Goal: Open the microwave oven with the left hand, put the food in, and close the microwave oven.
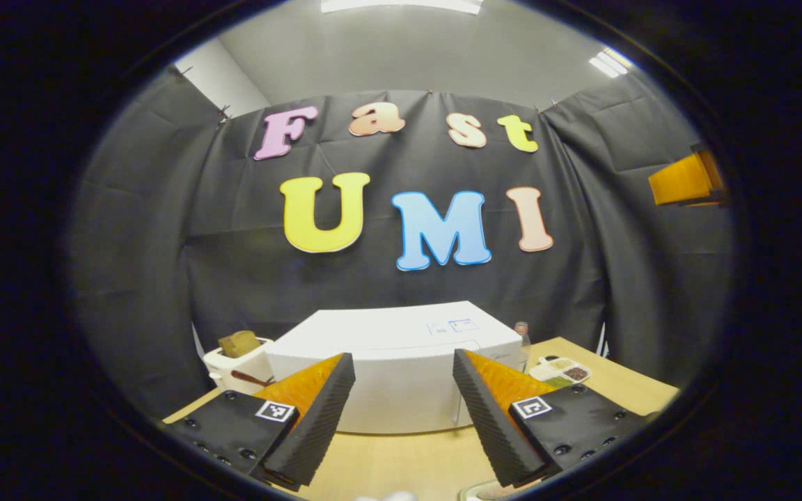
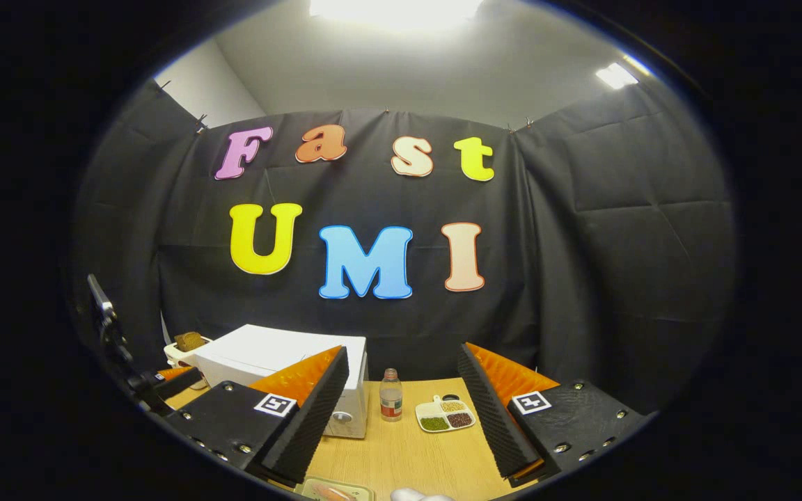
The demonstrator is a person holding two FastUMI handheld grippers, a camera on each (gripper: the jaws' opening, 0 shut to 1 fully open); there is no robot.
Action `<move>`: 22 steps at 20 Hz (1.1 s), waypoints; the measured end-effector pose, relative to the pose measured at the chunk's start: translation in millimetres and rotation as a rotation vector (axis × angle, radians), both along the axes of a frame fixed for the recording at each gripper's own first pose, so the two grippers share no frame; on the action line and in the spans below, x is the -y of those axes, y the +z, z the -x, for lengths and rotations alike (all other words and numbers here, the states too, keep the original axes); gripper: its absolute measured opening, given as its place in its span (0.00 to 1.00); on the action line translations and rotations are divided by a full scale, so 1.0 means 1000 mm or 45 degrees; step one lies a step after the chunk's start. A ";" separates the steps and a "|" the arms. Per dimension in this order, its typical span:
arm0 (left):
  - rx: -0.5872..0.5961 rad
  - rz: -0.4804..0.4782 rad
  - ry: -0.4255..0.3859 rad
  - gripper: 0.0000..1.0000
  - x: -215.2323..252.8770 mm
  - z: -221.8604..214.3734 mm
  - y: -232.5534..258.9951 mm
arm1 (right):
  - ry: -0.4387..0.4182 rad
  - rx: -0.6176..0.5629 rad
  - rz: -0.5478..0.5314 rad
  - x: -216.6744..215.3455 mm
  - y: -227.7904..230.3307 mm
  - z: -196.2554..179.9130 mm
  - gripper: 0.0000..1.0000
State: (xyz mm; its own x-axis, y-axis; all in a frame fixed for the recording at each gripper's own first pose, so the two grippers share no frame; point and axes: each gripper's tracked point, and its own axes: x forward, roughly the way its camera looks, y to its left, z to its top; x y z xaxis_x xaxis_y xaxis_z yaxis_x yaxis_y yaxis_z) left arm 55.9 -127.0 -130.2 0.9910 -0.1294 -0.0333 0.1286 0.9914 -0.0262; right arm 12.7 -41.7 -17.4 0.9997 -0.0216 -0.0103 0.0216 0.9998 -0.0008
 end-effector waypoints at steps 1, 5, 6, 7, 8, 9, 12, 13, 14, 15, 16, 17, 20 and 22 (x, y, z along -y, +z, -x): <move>-0.002 0.003 -0.018 0.99 0.015 -0.007 -0.013 | 0.003 -0.022 0.004 0.002 -0.009 -0.005 0.96; -0.061 0.059 -0.049 0.99 0.060 -0.040 -0.073 | 0.003 -0.094 -0.008 0.011 -0.039 -0.018 0.96; -0.080 0.065 -0.037 0.97 0.068 -0.050 -0.088 | 0.005 -0.104 0.005 0.013 -0.046 -0.021 0.96; -0.083 0.070 -0.027 0.95 0.075 -0.060 -0.100 | 0.009 -0.115 0.025 0.014 -0.053 -0.025 0.96; -0.086 0.074 -0.019 0.99 0.083 -0.071 -0.110 | 0.014 -0.122 0.043 0.016 -0.059 -0.029 0.96; -0.088 0.070 -0.013 0.99 0.090 -0.081 -0.119 | 0.027 -0.132 0.056 0.016 -0.065 -0.032 0.96; -0.062 0.061 -0.010 0.99 0.104 -0.104 -0.137 | 0.040 -0.158 0.049 0.021 -0.078 -0.043 0.96; -0.063 0.058 0.002 0.99 0.103 -0.110 -0.141 | 0.039 -0.166 0.050 0.022 -0.083 -0.044 0.97; -0.055 0.067 0.006 0.99 0.103 -0.115 -0.145 | 0.040 -0.167 0.051 0.023 -0.085 -0.045 0.96; -0.054 0.062 0.009 0.97 0.103 -0.119 -0.146 | 0.039 -0.173 0.057 0.024 -0.088 -0.046 0.97; -0.051 0.048 0.012 0.99 0.103 -0.121 -0.146 | 0.042 -0.178 0.064 0.024 -0.091 -0.046 0.97; -0.045 0.052 0.021 0.98 0.101 -0.122 -0.146 | 0.041 -0.180 0.072 0.025 -0.092 -0.046 0.97; -0.041 0.066 0.004 0.95 0.104 -0.124 -0.147 | 0.039 -0.185 0.086 0.027 -0.095 -0.046 0.97; -0.037 0.066 -0.019 0.95 0.110 -0.125 -0.146 | 0.042 -0.186 0.076 0.027 -0.095 -0.047 0.96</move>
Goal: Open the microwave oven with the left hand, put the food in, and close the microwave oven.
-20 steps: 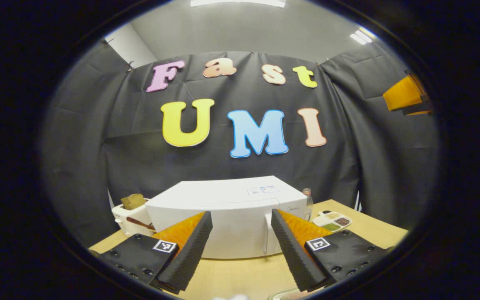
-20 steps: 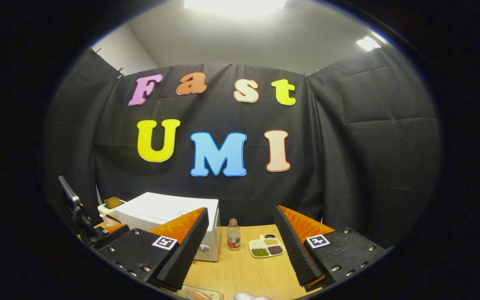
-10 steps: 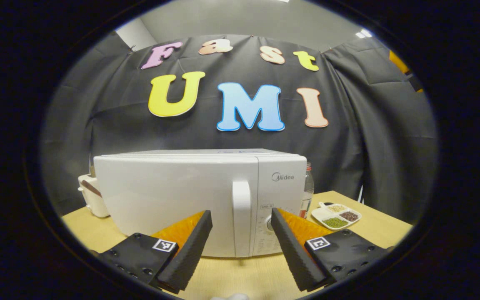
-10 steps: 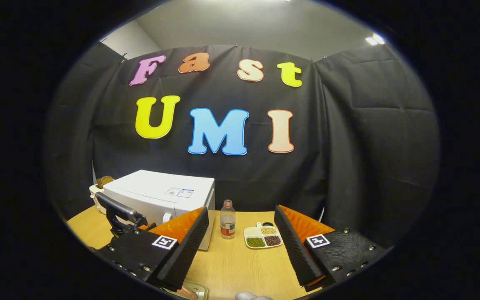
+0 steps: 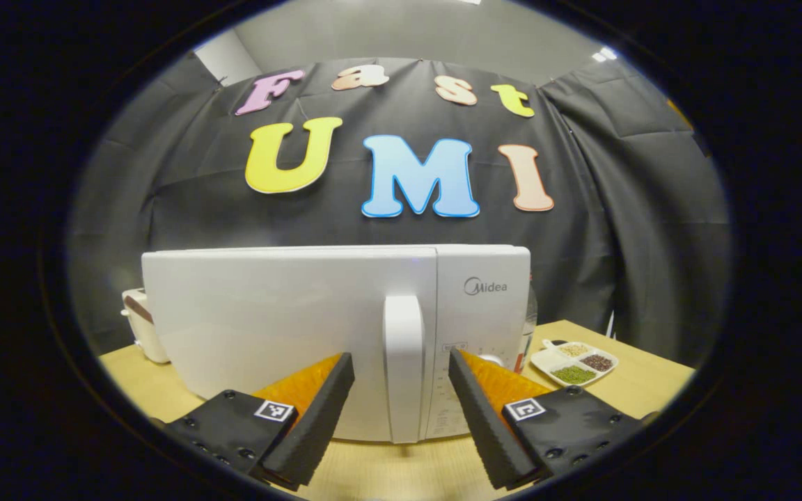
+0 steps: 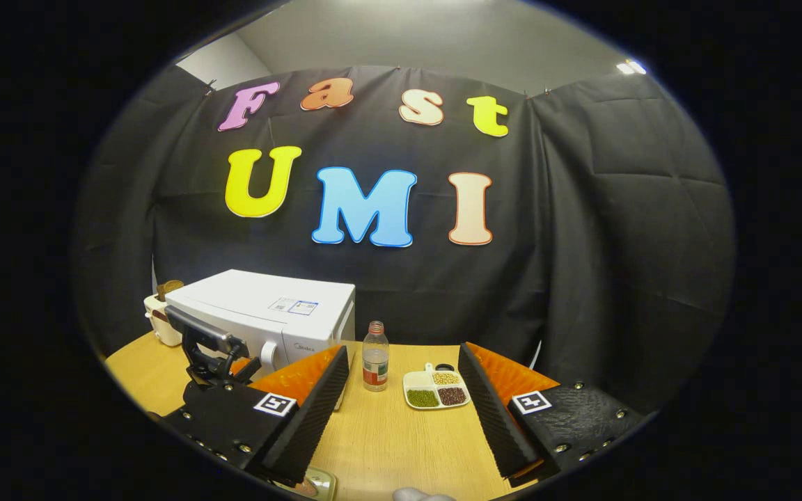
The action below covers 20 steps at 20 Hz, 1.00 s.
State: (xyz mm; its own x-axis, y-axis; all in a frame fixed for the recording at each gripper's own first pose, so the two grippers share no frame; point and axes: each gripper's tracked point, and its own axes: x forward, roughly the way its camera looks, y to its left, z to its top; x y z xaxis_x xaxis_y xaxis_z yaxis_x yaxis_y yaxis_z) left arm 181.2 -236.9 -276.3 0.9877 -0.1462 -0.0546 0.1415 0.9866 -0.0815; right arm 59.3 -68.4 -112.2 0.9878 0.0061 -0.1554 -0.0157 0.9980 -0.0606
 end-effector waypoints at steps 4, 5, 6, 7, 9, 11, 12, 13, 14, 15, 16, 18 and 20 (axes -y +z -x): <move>-0.012 0.000 0.010 0.53 -0.002 -0.002 -0.002 | 0.010 -0.010 0.007 -0.002 -0.004 0.000 0.97; -0.006 0.005 0.008 0.42 -0.003 0.000 -0.001 | 0.015 -0.012 0.009 -0.002 -0.006 0.000 0.97; -0.010 0.008 0.005 0.39 -0.002 -0.003 -0.002 | 0.015 -0.008 0.011 -0.003 -0.006 0.000 0.97; -0.010 0.012 0.004 0.35 -0.003 -0.001 0.000 | 0.019 -0.013 0.012 -0.002 -0.007 0.000 0.97; -0.007 0.011 0.023 0.30 -0.004 -0.001 -0.001 | 0.019 -0.019 0.008 -0.002 -0.009 0.000 0.96; -0.004 0.024 0.029 0.27 -0.006 -0.001 -0.002 | 0.017 -0.025 0.001 0.000 -0.011 0.001 0.97; -0.006 0.029 0.022 0.25 -0.004 -0.001 -0.002 | 0.017 -0.029 0.001 0.000 -0.012 0.001 0.97; -0.006 0.020 0.016 0.24 -0.004 -0.001 0.000 | 0.019 -0.034 0.004 0.000 -0.015 0.002 0.97; -0.018 0.019 0.013 0.24 -0.004 -0.002 -0.003 | 0.023 -0.036 0.007 0.000 -0.016 0.003 0.96; -0.013 0.026 0.011 0.22 -0.005 -0.001 -0.001 | 0.025 -0.038 0.011 0.001 -0.017 0.004 0.97; -0.017 0.024 0.011 0.22 -0.005 -0.001 -0.001 | 0.029 -0.040 0.011 0.000 -0.016 0.005 0.97; -0.025 0.043 0.011 0.22 -0.006 0.000 -0.002 | 0.039 -0.045 0.012 0.000 -0.018 0.007 0.97; -0.038 0.062 0.002 0.22 -0.006 0.000 -0.002 | 0.050 -0.042 0.014 -0.001 -0.018 0.008 0.97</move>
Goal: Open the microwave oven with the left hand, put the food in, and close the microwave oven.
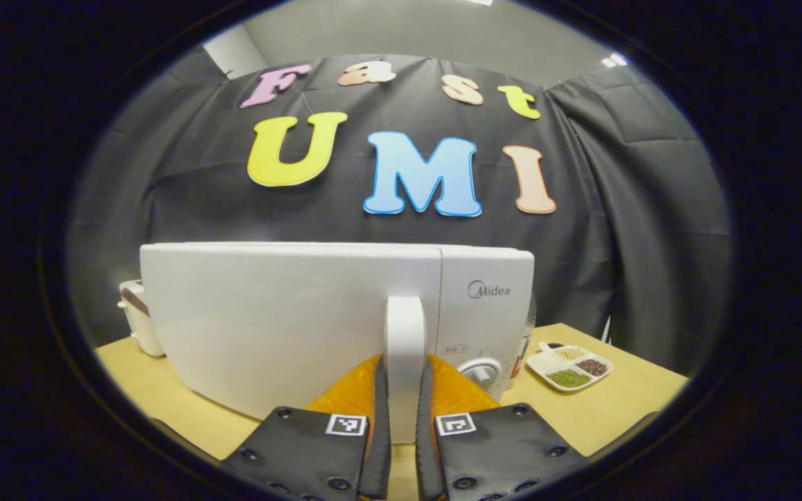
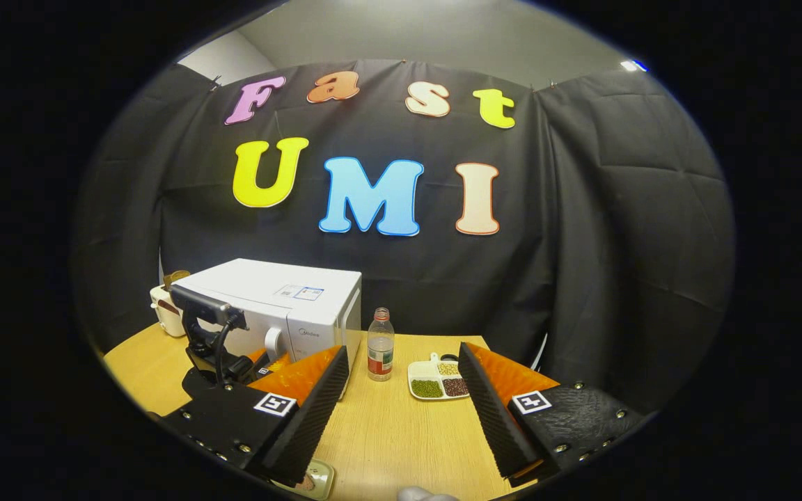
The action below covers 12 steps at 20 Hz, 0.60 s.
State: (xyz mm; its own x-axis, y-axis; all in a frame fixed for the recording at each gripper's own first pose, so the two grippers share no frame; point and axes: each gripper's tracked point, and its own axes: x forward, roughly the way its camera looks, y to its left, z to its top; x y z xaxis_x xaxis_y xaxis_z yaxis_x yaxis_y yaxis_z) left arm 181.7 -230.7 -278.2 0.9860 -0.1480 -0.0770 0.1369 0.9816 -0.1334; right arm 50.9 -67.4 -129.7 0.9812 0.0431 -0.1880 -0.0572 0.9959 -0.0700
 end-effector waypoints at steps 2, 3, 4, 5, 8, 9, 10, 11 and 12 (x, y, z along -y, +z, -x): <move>-0.006 -0.001 -0.017 0.22 0.000 0.004 0.000 | 0.008 0.003 0.002 -0.001 0.001 0.001 0.97; -0.032 -0.007 -0.017 0.22 -0.001 0.011 -0.003 | 0.013 0.002 0.001 -0.002 0.001 0.002 0.97; -0.028 -0.010 -0.006 0.23 -0.003 0.022 -0.007 | 0.017 0.003 -0.001 -0.002 0.001 0.003 0.96; 0.063 -0.058 -0.003 0.23 -0.007 0.033 0.007 | 0.018 0.001 -0.003 -0.002 0.001 0.004 0.96; 0.034 -0.038 -0.012 0.22 -0.016 0.059 -0.003 | 0.033 0.003 -0.006 -0.007 -0.001 0.008 0.97; 0.038 -0.037 -0.027 0.22 -0.019 0.068 -0.001 | 0.042 -0.001 -0.009 -0.011 -0.004 0.009 0.97; 0.035 -0.041 -0.036 0.22 -0.024 0.077 -0.001 | 0.055 -0.008 -0.014 -0.016 -0.007 0.012 0.97; 0.042 -0.046 -0.041 0.22 -0.030 0.088 -0.001 | 0.069 -0.015 -0.023 -0.022 -0.009 0.015 0.97; 0.041 -0.049 -0.047 0.23 -0.037 0.100 0.000 | 0.082 -0.022 -0.031 -0.028 -0.011 0.017 0.97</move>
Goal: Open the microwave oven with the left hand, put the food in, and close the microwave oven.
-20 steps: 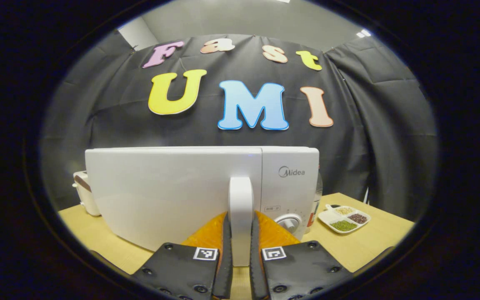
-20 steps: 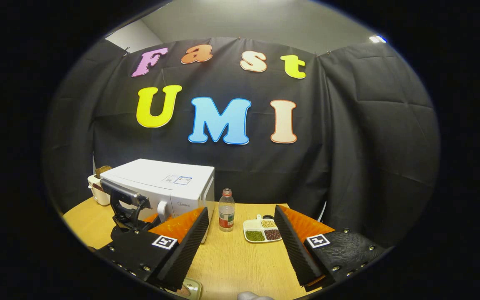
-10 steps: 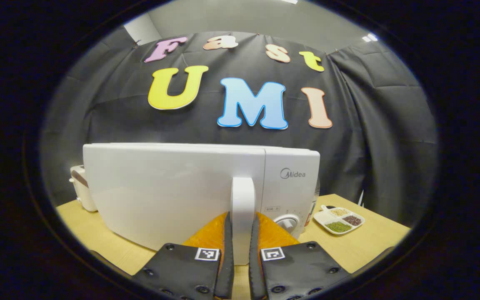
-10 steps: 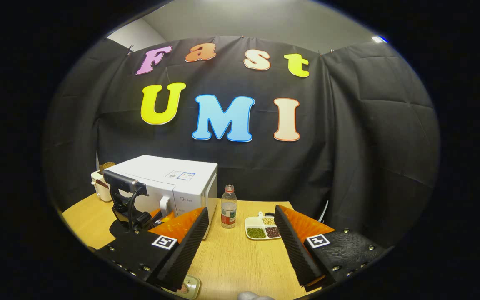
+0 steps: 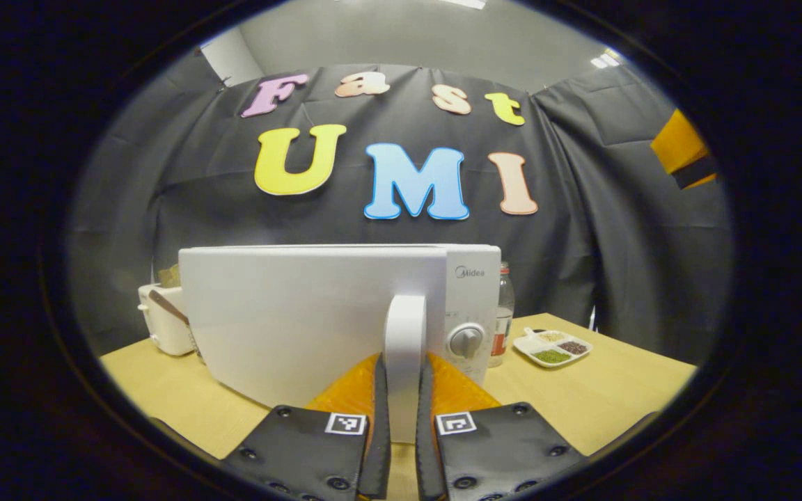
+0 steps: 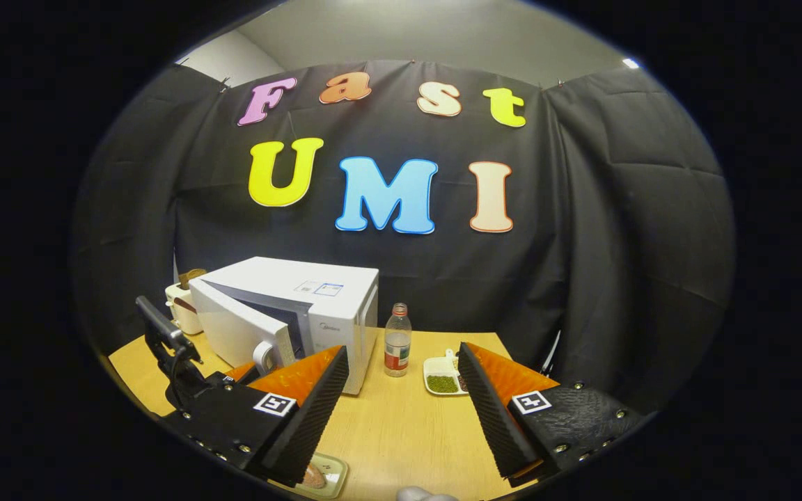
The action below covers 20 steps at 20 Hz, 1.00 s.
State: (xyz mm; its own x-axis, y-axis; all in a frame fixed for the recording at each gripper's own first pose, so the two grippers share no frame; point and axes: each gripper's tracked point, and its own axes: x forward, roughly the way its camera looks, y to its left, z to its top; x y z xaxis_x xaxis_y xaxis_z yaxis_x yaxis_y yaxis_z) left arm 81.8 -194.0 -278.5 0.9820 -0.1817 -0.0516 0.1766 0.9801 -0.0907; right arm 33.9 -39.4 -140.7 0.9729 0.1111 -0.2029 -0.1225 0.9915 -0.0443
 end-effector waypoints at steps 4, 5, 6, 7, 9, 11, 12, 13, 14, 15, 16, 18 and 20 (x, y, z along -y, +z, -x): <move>-0.030 -0.026 -0.023 0.22 -0.031 0.046 -0.003 | 0.065 -0.014 -0.032 -0.028 0.002 0.007 0.97; -0.041 -0.030 -0.022 0.22 -0.039 0.054 -0.002 | 0.079 -0.004 -0.035 -0.035 0.006 0.008 0.97; -0.054 -0.032 -0.013 0.23 -0.048 0.064 -0.004 | 0.090 0.010 -0.035 -0.040 0.011 0.009 0.96; -0.063 -0.028 -0.001 0.23 -0.058 0.072 -0.005 | 0.106 0.020 -0.033 -0.047 0.015 0.011 0.97; -0.080 -0.027 0.022 0.23 -0.076 0.090 -0.006 | 0.138 0.030 -0.025 -0.061 0.020 0.014 0.97; -0.097 -0.036 0.057 0.24 -0.098 0.106 -0.008 | 0.179 0.026 -0.019 -0.076 0.022 0.016 0.97; -0.110 -0.042 0.076 0.23 -0.109 0.114 -0.009 | 0.199 0.027 -0.016 -0.084 0.025 0.018 0.97; -0.121 -0.044 0.097 0.23 -0.121 0.121 -0.010 | 0.218 0.034 -0.015 -0.092 0.028 0.019 0.97; -0.132 -0.047 0.128 0.23 -0.135 0.128 -0.011 | 0.236 0.037 -0.015 -0.098 0.031 0.019 0.97; -0.145 -0.051 0.166 0.23 -0.150 0.134 -0.013 | 0.258 0.034 -0.023 -0.107 0.031 0.019 0.97; -0.156 -0.048 0.208 0.24 -0.165 0.140 -0.014 | 0.276 0.037 -0.034 -0.115 0.034 0.020 0.97; -0.173 -0.053 0.293 0.23 -0.196 0.149 -0.018 | 0.308 0.043 -0.034 -0.129 0.037 0.020 0.97; -0.192 -0.034 0.332 0.23 -0.217 0.155 -0.020 | 0.340 0.048 -0.033 -0.142 0.040 0.022 0.97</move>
